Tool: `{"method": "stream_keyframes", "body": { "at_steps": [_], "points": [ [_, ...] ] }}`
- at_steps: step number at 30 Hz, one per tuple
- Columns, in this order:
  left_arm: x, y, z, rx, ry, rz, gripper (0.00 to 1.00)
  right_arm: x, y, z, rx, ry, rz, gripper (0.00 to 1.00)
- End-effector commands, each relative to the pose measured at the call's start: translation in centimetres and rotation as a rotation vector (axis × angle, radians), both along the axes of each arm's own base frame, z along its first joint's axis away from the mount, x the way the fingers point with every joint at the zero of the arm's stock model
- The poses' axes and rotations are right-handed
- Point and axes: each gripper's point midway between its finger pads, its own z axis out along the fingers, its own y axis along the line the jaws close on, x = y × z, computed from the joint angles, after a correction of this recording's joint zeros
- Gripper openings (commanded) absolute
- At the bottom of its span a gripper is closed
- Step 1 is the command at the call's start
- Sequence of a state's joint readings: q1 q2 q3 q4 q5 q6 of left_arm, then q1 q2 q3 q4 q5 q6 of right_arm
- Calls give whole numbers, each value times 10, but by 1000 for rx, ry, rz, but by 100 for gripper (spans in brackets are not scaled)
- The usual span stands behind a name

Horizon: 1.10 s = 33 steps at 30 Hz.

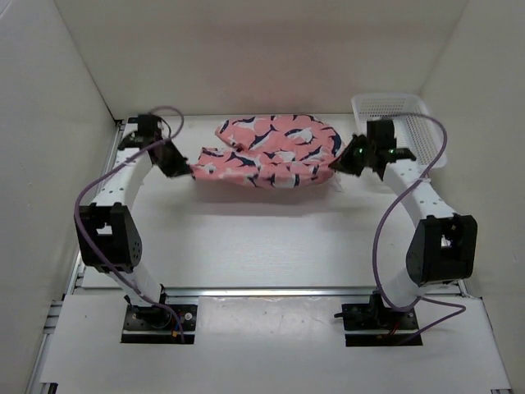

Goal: Fold and stack the shorts
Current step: Flatten the shorts out

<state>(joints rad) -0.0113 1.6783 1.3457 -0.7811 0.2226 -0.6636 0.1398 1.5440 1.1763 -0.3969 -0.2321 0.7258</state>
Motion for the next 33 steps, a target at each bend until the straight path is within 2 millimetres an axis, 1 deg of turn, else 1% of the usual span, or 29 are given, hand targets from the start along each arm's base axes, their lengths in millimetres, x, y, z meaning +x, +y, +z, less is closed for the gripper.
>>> {"method": "stream_keyframes", "body": {
  "at_steps": [1, 2, 3, 4, 5, 6, 8, 9, 10, 11, 12, 14, 15, 16, 17, 18, 19, 20, 21, 22, 24, 25, 27, 28, 29, 30, 31, 32, 33],
  "points": [
    [20, 21, 127, 59, -260, 14, 10, 22, 1, 104, -96, -230, 166, 0],
    [21, 27, 158, 70, -329, 21, 10, 21, 2, 125, -100, -270, 192, 0],
    [21, 28, 217, 80, -471, 18, 10, 21, 3, 143, -105, -304, 210, 0],
    [17, 33, 244, 86, -529, 35, 10, 20, 2, 181, -116, -393, 217, 0],
    [9, 40, 266, 98, -569, 56, 10, 11, 2, 195, -129, -413, 242, 0],
    [-7, 41, 315, 121, -693, 61, 10, 6, 1, 211, -136, -448, 246, 0],
    [-29, 44, 353, 129, -789, 77, 10, -15, -5, 252, -163, -547, 243, 0],
    [-53, 46, 384, 145, -872, 84, 10, -23, -7, 265, -172, -580, 247, 0],
    [-65, 51, 399, 158, -918, 105, 10, -38, -9, 283, -182, -630, 248, 0],
    [-78, 49, 410, 160, -948, 107, 10, -51, -12, 297, -198, -664, 256, 0],
    [-105, 51, 434, 178, -1028, 131, 10, -66, -14, 312, -208, -710, 257, 0],
    [-134, 57, 454, 209, -1101, 184, 10, -86, -18, 331, -220, -763, 257, 0],
    [-149, 58, 464, 209, -1137, 205, 10, -103, -17, 339, -218, -785, 275, 0],
    [-179, 62, 483, 229, -1213, 248, 10, -114, -15, 344, -205, -798, 293, 0],
    [-194, 65, 489, 240, -1240, 276, 10, -123, -15, 346, -198, -806, 303, 0],
    [-209, 68, 497, 251, -1274, 304, 10, -141, -17, 355, -209, -835, 305, 0],
    [-236, 70, 507, 259, -1326, 332, 10, -151, -17, 358, -202, -845, 315, 0],
    [-249, 76, 511, 269, -1349, 375, 10, -158, -18, 359, -202, -846, 315, 0],
    [-261, 78, 516, 270, -1374, 396, 10, -173, -20, 363, -203, -863, 312, 0],
    [-272, 79, 520, 270, -1397, 400, 10, -183, -19, 366, -199, -873, 320, 0],
    [-296, 83, 530, 257, -1455, 433, 10, -193, -24, 365, -210, -863, 304, 0],
    [-300, 84, 533, 259, -1466, 431, 10, -198, -27, 365, -217, -865, 293, 0],
    [-300, 82, 535, 249, -1480, 407, 10, -198, -28, 362, -222, -853, 286, 0],
    [-294, 84, 531, 266, -1460, 401, 10, -193, -27, 349, -221, -809, 293, 0],
    [-268, 83, 519, 293, -1393, 382, 10, -189, -29, 345, -227, -792, 285, 0],
    [-254, 83, 513, 298, -1364, 376, 10, -185, -31, 338, -236, -769, 275, 0],
    [-239, 83, 503, 316, -1321, 362, 10, -171, -30, 321, -242, -716, 274, 0],
    [-206, 76, 484, 325, -1250, 306, 10, -164, -30, 312, -240, -692, 265, 0],
    [-189, 74, 473, 334, -1213, 279, 10, -157, -29, 304, -240, -674, 268, 0]
  ]
}}
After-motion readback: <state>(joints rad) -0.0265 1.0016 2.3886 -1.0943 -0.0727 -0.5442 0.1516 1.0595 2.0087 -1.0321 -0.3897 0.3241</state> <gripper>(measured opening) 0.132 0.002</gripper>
